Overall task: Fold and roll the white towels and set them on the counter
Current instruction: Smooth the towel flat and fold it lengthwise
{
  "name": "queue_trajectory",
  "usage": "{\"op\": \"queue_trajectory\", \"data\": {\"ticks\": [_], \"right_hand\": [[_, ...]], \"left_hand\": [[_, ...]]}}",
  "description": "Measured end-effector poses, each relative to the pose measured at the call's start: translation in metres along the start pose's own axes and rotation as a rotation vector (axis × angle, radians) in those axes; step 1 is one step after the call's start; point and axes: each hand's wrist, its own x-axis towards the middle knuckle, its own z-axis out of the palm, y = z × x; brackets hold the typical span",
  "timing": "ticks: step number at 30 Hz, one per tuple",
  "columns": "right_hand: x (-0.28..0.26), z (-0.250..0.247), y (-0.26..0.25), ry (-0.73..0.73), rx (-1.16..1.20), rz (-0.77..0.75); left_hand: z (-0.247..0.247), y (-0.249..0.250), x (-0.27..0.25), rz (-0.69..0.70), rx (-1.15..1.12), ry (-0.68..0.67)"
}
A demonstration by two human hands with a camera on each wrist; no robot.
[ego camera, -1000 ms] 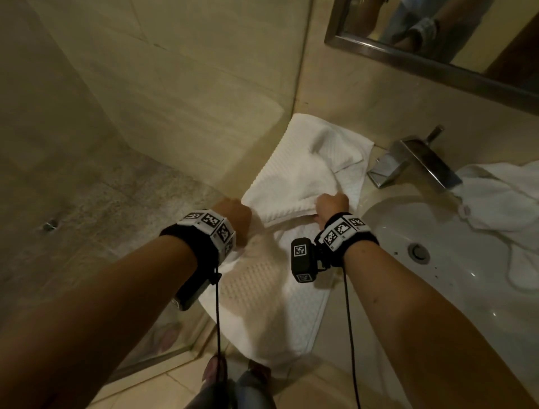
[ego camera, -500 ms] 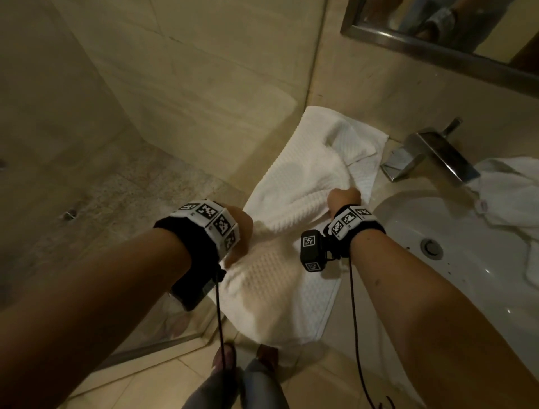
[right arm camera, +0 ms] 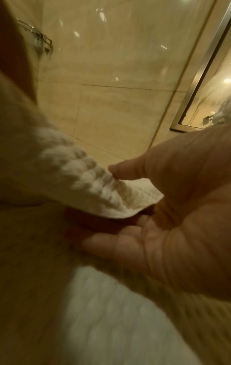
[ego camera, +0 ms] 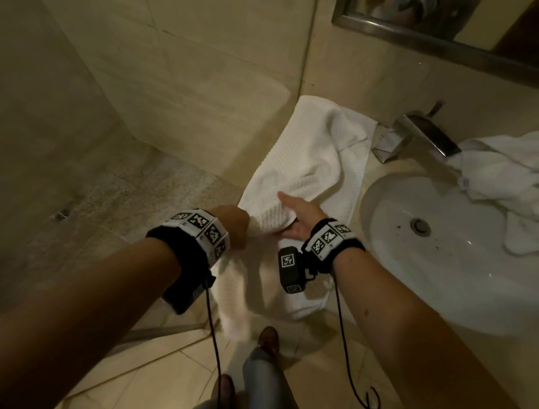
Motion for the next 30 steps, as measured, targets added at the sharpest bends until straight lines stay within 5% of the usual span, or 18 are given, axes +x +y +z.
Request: {"op": "queue_trajectory", "data": {"ticks": [9, 12, 15, 21, 25, 30], "right_hand": [[-0.046, 0.007, 0.063, -0.2, -0.113, 0.071], [-0.063, -0.001, 0.081, -0.2, -0.048, 0.068], [-0.071, -0.012, 0.1, -0.099, -0.022, -0.019], [-0.08, -0.028, 0.118, 0.026, 0.057, -0.192], [-0.08, -0.041, 0.128, 0.266, -0.094, -0.17], [-0.088, -0.038, 0.125, 0.316, -0.188, -0.091]], "left_hand": [[0.037, 0.014, -0.032, 0.182, -0.194, 0.078], [0.049, 0.017, -0.034, 0.205, -0.361, -0.018], [0.055, 0.015, -0.039, 0.192, -0.521, -0.024], [0.069, -0.01, -0.031, -0.006, -0.395, 0.3], [0.081, -0.024, -0.023, -0.148, -0.52, 0.293], [0.094, -0.032, -0.006, -0.207, -0.664, 0.286]]}}
